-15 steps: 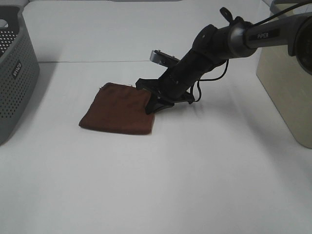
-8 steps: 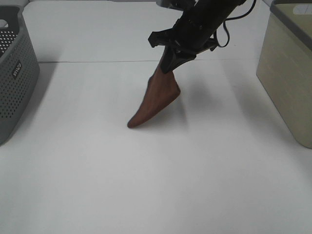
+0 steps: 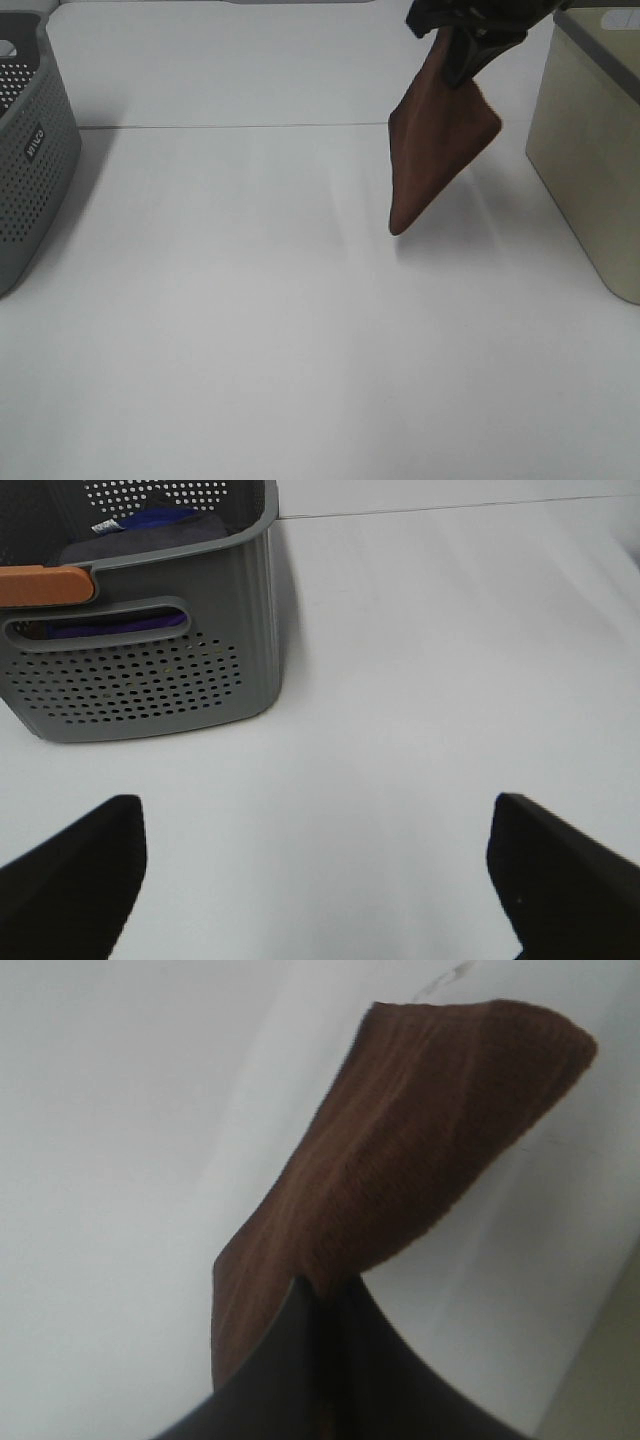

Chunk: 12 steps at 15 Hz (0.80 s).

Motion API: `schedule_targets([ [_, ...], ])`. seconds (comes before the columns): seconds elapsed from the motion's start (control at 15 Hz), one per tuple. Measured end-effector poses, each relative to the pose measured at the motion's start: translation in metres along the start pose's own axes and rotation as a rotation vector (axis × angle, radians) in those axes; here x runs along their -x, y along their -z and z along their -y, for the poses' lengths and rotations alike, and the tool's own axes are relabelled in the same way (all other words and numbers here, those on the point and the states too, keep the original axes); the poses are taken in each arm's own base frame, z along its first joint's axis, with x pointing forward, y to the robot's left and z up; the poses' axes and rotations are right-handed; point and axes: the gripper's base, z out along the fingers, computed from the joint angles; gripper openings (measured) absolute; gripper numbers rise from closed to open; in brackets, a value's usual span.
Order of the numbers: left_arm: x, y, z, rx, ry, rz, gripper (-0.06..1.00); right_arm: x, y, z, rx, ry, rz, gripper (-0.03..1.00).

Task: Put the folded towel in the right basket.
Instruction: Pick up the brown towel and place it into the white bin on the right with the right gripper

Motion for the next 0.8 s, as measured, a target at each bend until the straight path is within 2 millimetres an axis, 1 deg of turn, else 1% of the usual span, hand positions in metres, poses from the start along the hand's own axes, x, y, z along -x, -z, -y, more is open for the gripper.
schedule_targets([
  [0.07,0.0,0.0,0.0,0.0,0.0,0.0,0.88,-0.003,0.01,0.011,-0.031,-0.011,0.003,0.0],
  [0.13,0.0,0.0,0.0,0.0,0.0,0.0,0.88,-0.007,0.021,0.025,-0.049,-0.046,0.008,0.0],
  [0.2,0.0,0.0,0.0,0.0,0.0,0.0,0.88,-0.009,0.032,0.042,-0.068,-0.084,0.013,0.0],
  [0.27,0.0,0.0,0.0,0.0,0.0,0.0,0.88,-0.012,0.044,0.062,-0.094,-0.131,0.021,0.0],
  [0.4,0.0,0.0,0.0,0.0,0.0,0.0,0.88,-0.014,0.074,0.099,-0.158,-0.211,0.089,0.0],
  [0.53,0.0,0.0,0.0,0.0,0.0,0.0,0.88,-0.016,0.103,0.126,-0.205,-0.274,0.175,0.0],
  [0.6,0.0,0.0,0.0,0.0,0.0,0.0,0.88,-0.018,0.114,0.136,-0.217,-0.304,0.206,0.0],
  [0.67,0.0,0.0,0.0,0.0,0.0,0.0,0.88,-0.023,0.12,0.147,-0.234,-0.331,0.219,0.0],
  [0.8,0.0,0.0,0.0,0.0,0.0,0.0,0.88,-0.036,0.124,0.169,-0.262,-0.387,0.215,0.0],
])
